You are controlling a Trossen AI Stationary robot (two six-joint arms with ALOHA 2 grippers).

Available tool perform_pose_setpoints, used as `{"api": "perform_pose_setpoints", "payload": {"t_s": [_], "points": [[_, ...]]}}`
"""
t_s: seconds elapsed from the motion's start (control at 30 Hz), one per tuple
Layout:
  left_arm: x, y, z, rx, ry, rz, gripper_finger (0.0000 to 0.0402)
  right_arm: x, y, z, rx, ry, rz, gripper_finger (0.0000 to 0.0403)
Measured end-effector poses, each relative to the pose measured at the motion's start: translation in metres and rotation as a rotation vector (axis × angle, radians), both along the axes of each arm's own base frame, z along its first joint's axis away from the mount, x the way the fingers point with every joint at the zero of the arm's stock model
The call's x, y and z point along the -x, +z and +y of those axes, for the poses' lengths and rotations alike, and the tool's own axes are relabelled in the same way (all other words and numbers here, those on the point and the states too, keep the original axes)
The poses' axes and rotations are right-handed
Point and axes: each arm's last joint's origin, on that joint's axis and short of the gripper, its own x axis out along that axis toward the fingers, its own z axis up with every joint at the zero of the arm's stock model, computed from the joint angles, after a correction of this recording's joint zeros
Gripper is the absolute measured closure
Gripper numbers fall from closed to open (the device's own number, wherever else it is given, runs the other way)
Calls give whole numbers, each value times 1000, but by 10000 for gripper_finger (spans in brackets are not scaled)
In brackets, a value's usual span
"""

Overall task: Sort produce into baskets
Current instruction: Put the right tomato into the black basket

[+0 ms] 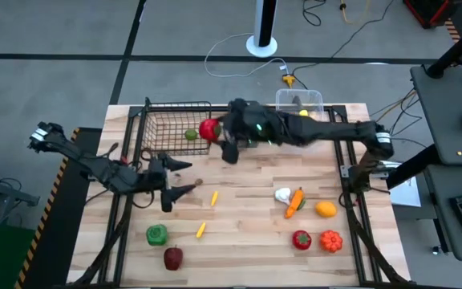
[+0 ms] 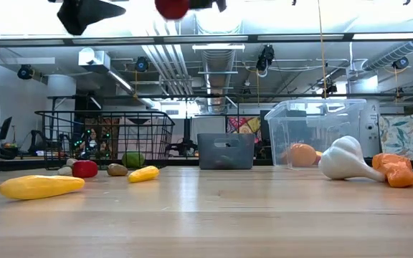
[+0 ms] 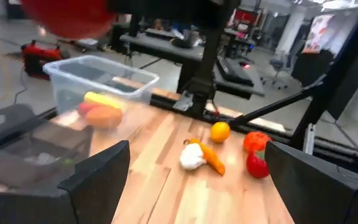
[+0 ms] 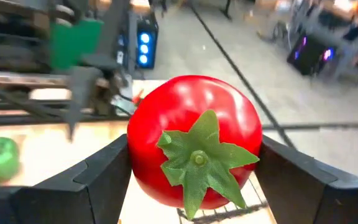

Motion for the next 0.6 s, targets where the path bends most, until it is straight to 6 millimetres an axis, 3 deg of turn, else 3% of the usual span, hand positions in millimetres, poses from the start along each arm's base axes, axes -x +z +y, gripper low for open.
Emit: {"api": "perform_pose_setpoints", "payload": {"t_s": [0.2,0.4,0.6], "points": [[8,4,4,15,8,5,48,-25,-14,-42,-48,-11,58,109],[12,11,6,14,8,-5,48,-58,-32,-66,-29,-9,87,109],[20,35,11,0,19,-1,48,-83,-58,-87,-26,-30,142,109]]}}
